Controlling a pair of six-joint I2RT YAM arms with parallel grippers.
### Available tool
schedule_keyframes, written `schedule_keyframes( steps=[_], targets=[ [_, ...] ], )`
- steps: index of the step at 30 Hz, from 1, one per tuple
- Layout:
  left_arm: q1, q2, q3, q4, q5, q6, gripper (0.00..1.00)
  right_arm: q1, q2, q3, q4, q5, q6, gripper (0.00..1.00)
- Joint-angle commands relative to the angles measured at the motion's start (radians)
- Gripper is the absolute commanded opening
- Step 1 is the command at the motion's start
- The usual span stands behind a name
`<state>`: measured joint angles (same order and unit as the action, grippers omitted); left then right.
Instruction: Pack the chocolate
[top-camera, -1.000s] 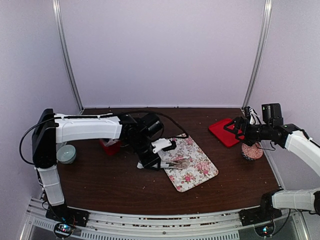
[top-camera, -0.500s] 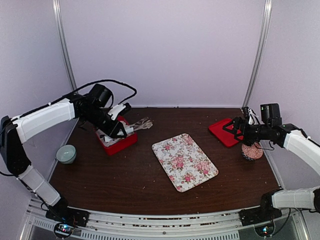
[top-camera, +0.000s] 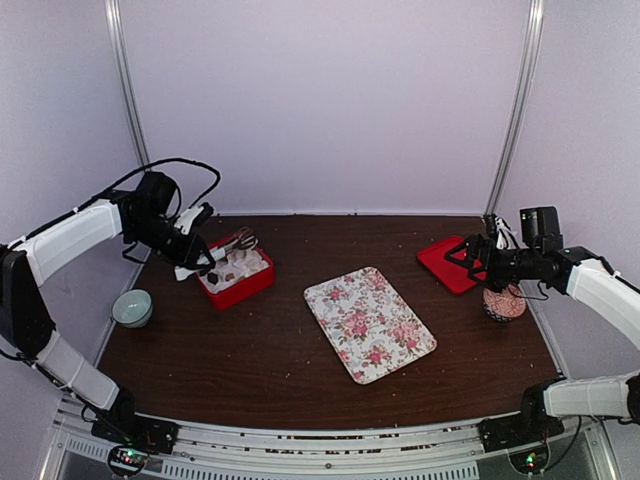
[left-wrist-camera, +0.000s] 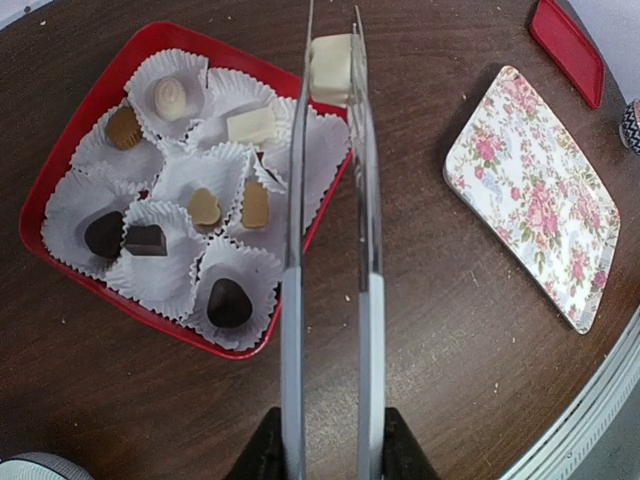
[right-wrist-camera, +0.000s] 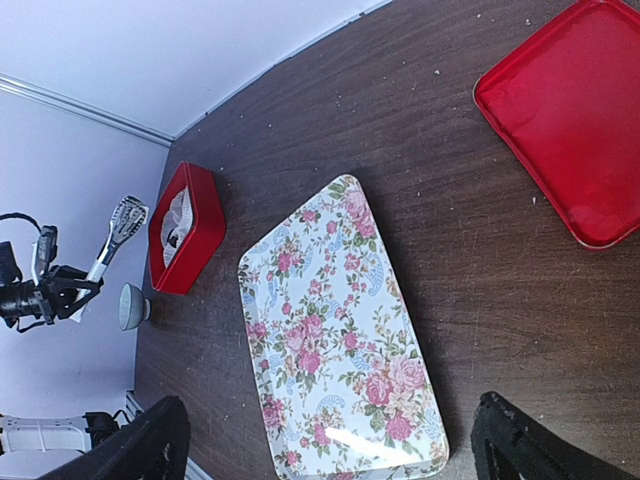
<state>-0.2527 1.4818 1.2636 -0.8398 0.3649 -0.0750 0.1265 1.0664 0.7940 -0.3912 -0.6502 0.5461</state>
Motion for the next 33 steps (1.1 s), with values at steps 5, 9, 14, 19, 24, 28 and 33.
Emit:
schedule_keyframes(
  steps=[5, 9, 14, 19, 24, 28, 33],
  targets=[
    [0.020, 0.079, -0.001, 0.022, 0.065, 0.001, 0.16, -0.005, -0.001, 0.013, 0.007, 0.010, 0.007, 1.00],
    [0.020, 0.115, 0.009, 0.024, 0.082, 0.001, 0.16, -0.005, 0.000, 0.017, 0.003, 0.017, 0.010, 1.00],
    [0.020, 0.149, 0.019, 0.011, 0.084, 0.008, 0.18, -0.005, -0.006, 0.019, -0.003, 0.024, 0.013, 1.00],
    [0.020, 0.164, 0.023, 0.005, 0.092, 0.013, 0.21, -0.005, -0.011, 0.014, -0.005, 0.032, 0.013, 1.00],
    [0.020, 0.165, 0.023, -0.001, 0.092, 0.012, 0.22, -0.005, -0.014, 0.010, -0.002, 0.033, 0.015, 1.00],
    [0.020, 0.167, 0.027, -0.009, 0.093, 0.014, 0.29, -0.005, -0.016, 0.004, 0.003, 0.034, 0.019, 1.00],
    [0.020, 0.160, 0.036, -0.016, 0.087, 0.014, 0.34, -0.005, -0.019, -0.001, 0.009, 0.032, 0.021, 1.00]
  ],
)
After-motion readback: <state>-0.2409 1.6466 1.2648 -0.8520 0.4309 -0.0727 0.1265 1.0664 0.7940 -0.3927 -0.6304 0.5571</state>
